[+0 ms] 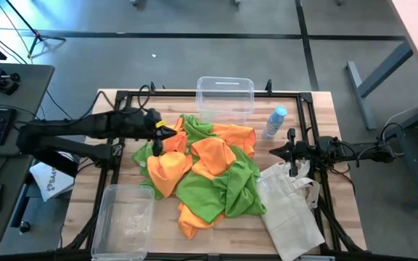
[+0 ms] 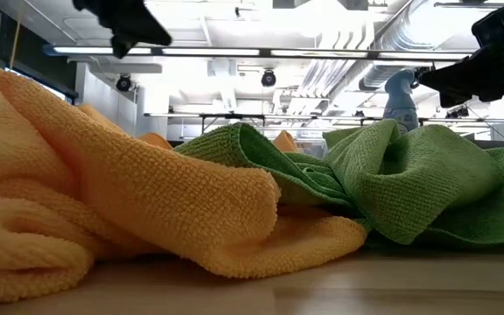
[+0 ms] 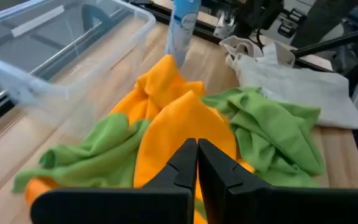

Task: Sort microfiber towel by color & place in baskets
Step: Put the orange microfiber towel into the bottom transparent bin

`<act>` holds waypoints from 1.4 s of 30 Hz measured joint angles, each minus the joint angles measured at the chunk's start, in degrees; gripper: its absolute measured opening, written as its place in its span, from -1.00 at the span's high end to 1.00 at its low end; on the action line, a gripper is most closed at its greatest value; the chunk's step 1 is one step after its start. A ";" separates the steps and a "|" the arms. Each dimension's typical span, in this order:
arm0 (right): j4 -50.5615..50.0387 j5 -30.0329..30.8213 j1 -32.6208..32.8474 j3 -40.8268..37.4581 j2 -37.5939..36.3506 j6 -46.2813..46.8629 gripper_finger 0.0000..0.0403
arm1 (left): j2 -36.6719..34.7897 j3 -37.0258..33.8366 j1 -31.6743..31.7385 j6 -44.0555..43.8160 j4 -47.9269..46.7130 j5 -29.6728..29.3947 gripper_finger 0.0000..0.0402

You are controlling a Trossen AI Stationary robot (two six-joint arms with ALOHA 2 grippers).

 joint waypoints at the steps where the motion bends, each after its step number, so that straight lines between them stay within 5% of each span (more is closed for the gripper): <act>1: -0.02 0.00 0.00 0.02 0.00 0.02 1.00 | 1.10 0.62 0.10 0.00 -0.14 -0.05 0.96; 13: 0.00 0.00 -0.01 0.02 0.00 0.00 1.00 | 8.18 3.05 3.05 -6.08 -8.82 2.65 0.40; 24: 0.00 0.00 -0.01 0.01 0.00 0.01 1.00 | 17.50 9.98 6.47 -5.58 -28.88 -0.14 0.39; 42: 0.00 0.00 0.00 0.00 0.00 0.02 1.00 | 32.55 10.94 7.36 -0.37 -30.29 -3.13 0.39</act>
